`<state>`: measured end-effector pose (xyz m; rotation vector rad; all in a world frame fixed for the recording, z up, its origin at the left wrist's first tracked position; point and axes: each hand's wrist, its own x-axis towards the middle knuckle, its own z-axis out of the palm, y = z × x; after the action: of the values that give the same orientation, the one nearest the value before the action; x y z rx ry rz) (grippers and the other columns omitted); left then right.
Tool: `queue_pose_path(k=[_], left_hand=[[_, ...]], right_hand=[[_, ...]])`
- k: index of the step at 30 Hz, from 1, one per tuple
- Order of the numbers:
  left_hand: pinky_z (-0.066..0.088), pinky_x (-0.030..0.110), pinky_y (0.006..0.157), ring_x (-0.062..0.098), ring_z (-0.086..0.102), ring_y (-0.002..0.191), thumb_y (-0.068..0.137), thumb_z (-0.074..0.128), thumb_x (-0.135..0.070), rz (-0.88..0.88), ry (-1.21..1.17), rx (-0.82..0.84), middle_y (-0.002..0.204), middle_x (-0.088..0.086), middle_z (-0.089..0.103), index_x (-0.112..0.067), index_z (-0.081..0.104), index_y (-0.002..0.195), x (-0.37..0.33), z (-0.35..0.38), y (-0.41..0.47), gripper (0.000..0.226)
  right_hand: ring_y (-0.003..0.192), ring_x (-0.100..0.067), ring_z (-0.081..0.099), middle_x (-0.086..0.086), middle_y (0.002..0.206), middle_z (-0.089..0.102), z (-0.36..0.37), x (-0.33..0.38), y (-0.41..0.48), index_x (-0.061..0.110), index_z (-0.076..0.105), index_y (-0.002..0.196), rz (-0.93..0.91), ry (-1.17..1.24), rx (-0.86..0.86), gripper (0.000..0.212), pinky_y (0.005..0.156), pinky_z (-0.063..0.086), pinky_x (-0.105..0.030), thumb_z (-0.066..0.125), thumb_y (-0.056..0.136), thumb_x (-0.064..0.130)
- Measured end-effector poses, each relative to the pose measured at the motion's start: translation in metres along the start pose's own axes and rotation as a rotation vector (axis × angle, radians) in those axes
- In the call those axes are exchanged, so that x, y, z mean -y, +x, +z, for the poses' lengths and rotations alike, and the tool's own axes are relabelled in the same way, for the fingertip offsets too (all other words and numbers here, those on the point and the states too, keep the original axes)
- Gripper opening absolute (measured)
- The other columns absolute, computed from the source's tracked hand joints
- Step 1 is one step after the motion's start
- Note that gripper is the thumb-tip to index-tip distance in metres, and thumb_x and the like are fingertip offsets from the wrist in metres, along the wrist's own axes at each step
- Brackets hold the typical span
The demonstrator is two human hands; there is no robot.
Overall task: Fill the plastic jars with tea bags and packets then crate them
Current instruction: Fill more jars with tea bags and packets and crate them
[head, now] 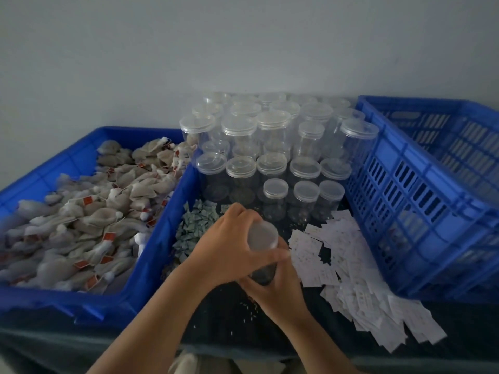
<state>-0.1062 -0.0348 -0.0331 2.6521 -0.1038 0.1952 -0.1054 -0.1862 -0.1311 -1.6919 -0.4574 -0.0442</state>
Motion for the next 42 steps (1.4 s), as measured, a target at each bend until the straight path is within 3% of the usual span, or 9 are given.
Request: queue_pose_path(k=[7, 10, 13, 17, 19, 21, 23, 27, 42], left_hand=[[0.051, 0.037, 0.077, 0.008, 0.060, 0.084, 0.081, 0.032, -0.099, 0.317, 0.409, 0.171, 0.105, -0.020, 0.061, -0.045, 0.043, 0.131, 0.002, -0.022, -0.046, 0.074], [0.047, 0.034, 0.061, 0.015, 0.056, 0.063, 0.090, 0.009, -0.088, 0.182, 0.516, 0.087, 0.074, -0.012, 0.056, -0.031, 0.047, 0.099, -0.008, -0.014, -0.050, 0.069], [0.056, 0.041, 0.070, 0.024, 0.066, 0.077, 0.098, 0.011, -0.077, -0.102, 0.453, 0.080, 0.085, -0.001, 0.065, -0.032, 0.056, 0.111, -0.012, -0.003, -0.049, 0.066], [0.056, 0.049, 0.078, 0.031, 0.066, 0.081, 0.110, 0.035, -0.051, -0.133, 0.278, 0.336, 0.085, 0.011, 0.060, -0.066, 0.007, 0.147, -0.011, -0.010, -0.039, 0.050], [0.056, 0.044, 0.077, 0.025, 0.070, 0.069, 0.102, 0.024, -0.076, -0.202, 0.379, 0.391, 0.070, 0.007, 0.070, -0.060, 0.056, 0.124, -0.005, -0.019, -0.036, 0.042], [0.054, 0.040, 0.083, 0.018, 0.075, 0.086, 0.078, 0.011, -0.104, -0.233, 0.336, 0.291, 0.090, -0.005, 0.080, -0.037, 0.074, 0.107, 0.002, -0.026, -0.039, 0.096], [0.047, 0.033, 0.093, 0.005, 0.061, 0.120, 0.077, 0.040, -0.100, -0.033, 0.181, 0.280, 0.136, -0.022, 0.060, -0.054, 0.049, 0.141, 0.001, -0.032, -0.046, 0.079], [0.044, 0.016, 0.080, -0.013, 0.052, 0.101, 0.078, 0.071, -0.075, 0.156, 0.110, 0.318, 0.115, -0.035, 0.050, -0.060, 0.050, 0.127, -0.002, -0.043, -0.052, 0.055], [0.043, 0.033, 0.060, 0.013, 0.061, 0.077, 0.075, 0.039, -0.067, -0.449, 0.007, 0.079, 0.084, -0.008, 0.066, -0.029, 0.059, 0.086, 0.009, 0.005, -0.048, 0.045]], right_hand=[[0.075, -0.012, 0.069, 0.014, 0.102, 0.070, -0.009, -0.004, -0.033, 0.045, 0.055, 0.127, -0.149, -0.114, 0.180, 0.061, 0.060, 0.048, -0.013, 0.077, 0.077, 0.018], [0.072, -0.010, 0.067, 0.016, 0.092, 0.066, -0.006, -0.004, -0.032, 0.037, 0.056, 0.117, -0.219, -0.287, 0.102, 0.043, 0.057, 0.051, -0.018, 0.081, 0.082, 0.030], [0.092, -0.003, 0.066, 0.022, 0.106, 0.065, -0.003, -0.006, -0.031, 0.024, 0.064, 0.123, -0.339, -0.496, -0.061, 0.047, 0.077, 0.054, -0.018, 0.088, 0.084, 0.036], [0.092, -0.003, 0.067, 0.022, 0.106, 0.065, -0.005, 0.000, -0.034, 0.024, 0.065, 0.122, -0.290, -0.477, -0.040, 0.046, 0.071, 0.058, -0.025, 0.083, 0.085, 0.044], [0.090, -0.007, 0.069, 0.017, 0.105, 0.066, -0.006, 0.001, -0.035, 0.024, 0.063, 0.119, -0.253, -0.435, -0.020, 0.046, 0.068, 0.058, -0.030, 0.083, 0.084, 0.046], [0.088, -0.007, 0.069, 0.017, 0.104, 0.067, -0.006, 0.003, -0.034, 0.026, 0.060, 0.119, -0.209, -0.399, 0.002, 0.049, 0.068, 0.058, -0.030, 0.084, 0.082, 0.049], [0.087, -0.007, 0.070, 0.017, 0.103, 0.068, -0.006, 0.003, -0.033, 0.029, 0.058, 0.120, -0.184, -0.353, 0.025, 0.051, 0.066, 0.057, -0.027, 0.083, 0.081, 0.051], [0.088, -0.005, 0.070, 0.020, 0.104, 0.069, -0.006, 0.001, -0.034, 0.031, 0.060, 0.123, -0.219, -0.334, 0.049, 0.053, 0.067, 0.055, -0.020, 0.085, 0.082, 0.051], [0.100, -0.006, 0.068, 0.013, 0.112, 0.070, 0.007, -0.014, -0.033, 0.021, 0.067, 0.125, -0.410, -0.753, -0.081, 0.053, 0.086, 0.055, -0.031, 0.075, 0.089, 0.059]])
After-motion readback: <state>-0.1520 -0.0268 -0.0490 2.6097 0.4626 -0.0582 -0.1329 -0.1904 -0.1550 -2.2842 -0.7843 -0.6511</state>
